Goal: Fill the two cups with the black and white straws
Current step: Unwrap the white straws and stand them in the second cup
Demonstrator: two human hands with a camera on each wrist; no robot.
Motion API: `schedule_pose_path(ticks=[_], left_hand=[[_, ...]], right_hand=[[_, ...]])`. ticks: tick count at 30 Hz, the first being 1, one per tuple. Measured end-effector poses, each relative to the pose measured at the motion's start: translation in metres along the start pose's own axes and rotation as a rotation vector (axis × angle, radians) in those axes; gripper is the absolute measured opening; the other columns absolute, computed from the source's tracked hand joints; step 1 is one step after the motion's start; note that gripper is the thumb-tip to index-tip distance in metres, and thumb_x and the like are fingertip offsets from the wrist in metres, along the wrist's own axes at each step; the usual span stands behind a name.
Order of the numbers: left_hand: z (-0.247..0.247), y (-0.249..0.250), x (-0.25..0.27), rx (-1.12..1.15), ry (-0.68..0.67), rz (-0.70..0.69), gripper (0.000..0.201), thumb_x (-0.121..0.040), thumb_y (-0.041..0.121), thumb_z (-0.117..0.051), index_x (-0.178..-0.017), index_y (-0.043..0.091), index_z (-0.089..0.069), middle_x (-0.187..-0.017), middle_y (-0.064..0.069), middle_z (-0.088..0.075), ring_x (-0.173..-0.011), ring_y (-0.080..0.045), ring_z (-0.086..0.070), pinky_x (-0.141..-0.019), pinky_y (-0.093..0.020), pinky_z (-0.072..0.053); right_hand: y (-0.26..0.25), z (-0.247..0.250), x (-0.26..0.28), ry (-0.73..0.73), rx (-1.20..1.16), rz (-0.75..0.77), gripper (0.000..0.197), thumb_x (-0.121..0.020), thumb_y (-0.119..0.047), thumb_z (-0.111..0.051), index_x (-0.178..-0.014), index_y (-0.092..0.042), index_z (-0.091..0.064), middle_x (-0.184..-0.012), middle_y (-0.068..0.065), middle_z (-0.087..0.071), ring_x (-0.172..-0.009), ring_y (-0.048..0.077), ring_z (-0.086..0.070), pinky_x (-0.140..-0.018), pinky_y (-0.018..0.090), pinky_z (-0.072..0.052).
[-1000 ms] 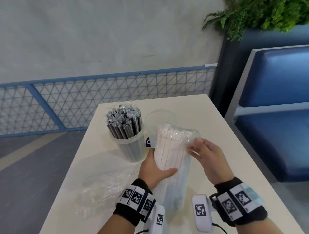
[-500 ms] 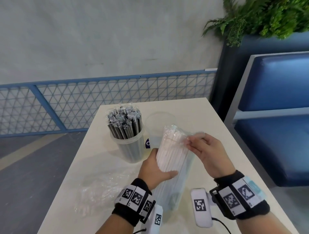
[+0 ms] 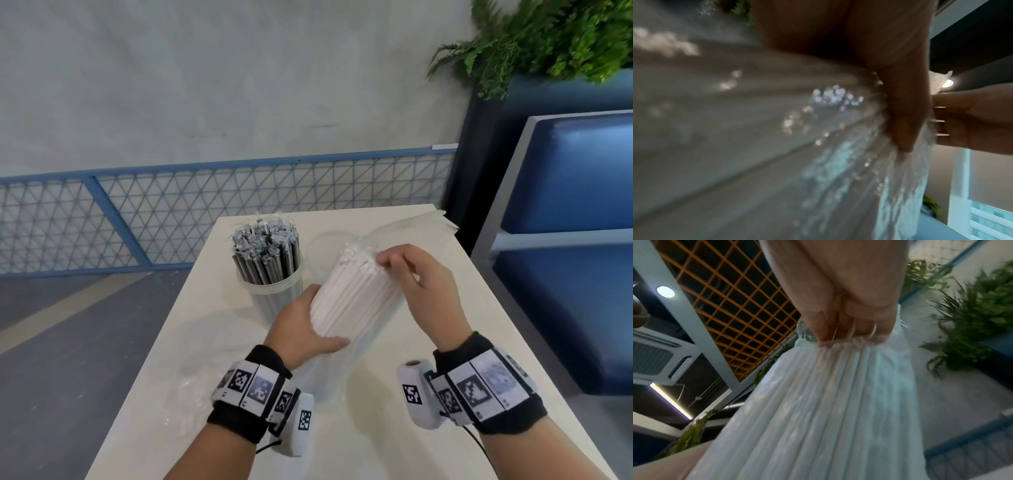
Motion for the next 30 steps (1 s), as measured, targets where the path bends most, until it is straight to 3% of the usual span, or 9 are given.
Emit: schedule_pose_path(ticks=[7, 11, 15, 17, 19, 21, 23, 27, 30], left_hand=[[0.004, -0.025, 0.005, -0.055, -0.019, -0.017, 0.070, -0.059, 0.030, -0.085, -0.119, 0.021, -0.050, -0.103, 0.005, -0.064, -0.094, -0.012, -0.060, -0.072, -0.012, -0.045], [-0.006, -0.037, 0.008, 0.005, -0.057, 0.003, 0.060, -0.059, 0.025, -0.086, -0.104, 0.036, -0.048, -0.091, 0.019, -0.059, -0.082, 0.008, -0.056, -0.065, -0.001, -0.039], [-0.015, -0.051, 0.011, 0.083, -0.059, 0.025, 0.068, -0.057, 0.022, -0.087, -0.103, 0.050, -0.045, -0.099, 0.022, -0.061, -0.091, 0.017, -0.054, -0.074, -0.002, -0.041], [-0.015, -0.057, 0.010, 0.096, -0.060, 0.028, 0.072, -0.056, 0.022, -0.088, -0.105, 0.052, -0.044, -0.102, 0.024, -0.060, -0.093, 0.020, -0.052, -0.076, -0.001, -0.040], [-0.016, -0.060, 0.008, 0.092, -0.074, 0.030, 0.072, -0.056, 0.022, -0.088, -0.105, 0.052, -0.044, -0.102, 0.024, -0.059, -0.093, 0.020, -0.051, -0.076, -0.001, -0.040], [-0.017, -0.063, 0.005, 0.092, -0.089, 0.031, 0.071, -0.056, 0.021, -0.088, -0.103, 0.052, -0.044, -0.101, 0.023, -0.059, -0.092, 0.019, -0.052, -0.076, -0.001, -0.040], [-0.019, -0.065, 0.003, 0.087, -0.106, 0.035, 0.070, -0.056, 0.020, -0.088, -0.102, 0.051, -0.044, -0.100, 0.021, -0.059, -0.093, 0.015, -0.053, -0.076, -0.002, -0.040], [-0.024, -0.069, 0.002, 0.084, -0.163, 0.035, 0.064, -0.055, 0.023, -0.088, -0.103, 0.043, -0.051, -0.103, 0.006, -0.064, -0.100, -0.011, -0.058, -0.081, -0.020, -0.045], [-0.024, -0.071, 0.002, 0.092, -0.168, 0.040, 0.064, -0.055, 0.024, -0.088, -0.105, 0.041, -0.053, -0.104, 0.006, -0.064, -0.102, -0.013, -0.058, -0.083, -0.024, -0.046]], right_hand=[[0.010, -0.021, -0.003, -0.306, -0.012, -0.054, 0.032, -0.083, -0.008, -0.066, -0.098, -0.035, -0.061, -0.101, -0.007, -0.063, -0.046, 0.008, -0.053, -0.053, 0.011, -0.043], [0.020, -0.031, 0.004, -0.417, -0.044, -0.155, 0.031, -0.090, -0.002, -0.052, -0.109, -0.023, -0.066, -0.091, -0.012, -0.064, -0.034, 0.005, -0.048, -0.041, 0.016, -0.043], [0.013, -0.042, 0.009, -0.549, 0.141, -0.023, 0.041, -0.082, -0.008, -0.063, -0.115, -0.033, -0.061, -0.101, -0.013, -0.064, -0.062, 0.003, -0.056, -0.065, 0.011, -0.045], [0.011, -0.048, 0.008, -0.611, 0.264, 0.063, 0.038, -0.082, -0.014, -0.065, -0.118, -0.026, -0.061, -0.112, -0.012, -0.064, -0.089, 0.004, -0.057, -0.083, 0.011, -0.041], [0.013, -0.052, 0.006, -0.651, 0.327, 0.078, 0.028, -0.085, -0.019, -0.062, -0.113, -0.017, -0.063, -0.114, -0.008, -0.066, -0.094, 0.007, -0.058, -0.088, 0.016, -0.044], [0.014, -0.057, 0.004, -0.682, 0.406, 0.069, 0.026, -0.088, -0.022, -0.057, -0.109, -0.009, -0.063, -0.105, 0.004, -0.068, -0.088, 0.016, -0.061, -0.083, 0.025, -0.047], [0.012, -0.063, 0.005, -0.773, 0.527, 0.061, 0.028, -0.092, -0.020, -0.050, -0.114, -0.005, -0.060, -0.099, 0.005, -0.065, -0.083, 0.016, -0.056, -0.069, 0.017, -0.037], [0.017, -0.068, 0.012, -1.029, 0.664, -0.052, 0.044, -0.091, -0.018, -0.046, -0.135, -0.023, -0.042, -0.117, 0.002, -0.058, -0.091, 0.014, -0.052, -0.066, 0.012, -0.031], [0.028, -0.075, 0.012, -1.070, 0.691, -0.073, 0.027, -0.090, -0.020, -0.047, -0.112, -0.036, -0.044, -0.091, -0.002, -0.057, -0.076, 0.011, -0.050, -0.064, 0.012, -0.034]])
Point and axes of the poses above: each hand's wrist, its own x-axis away from the middle knuckle, its own z-axis out of the back of the hand, y = z × x, the point moved 8 cm from there along -x, towards the middle knuckle
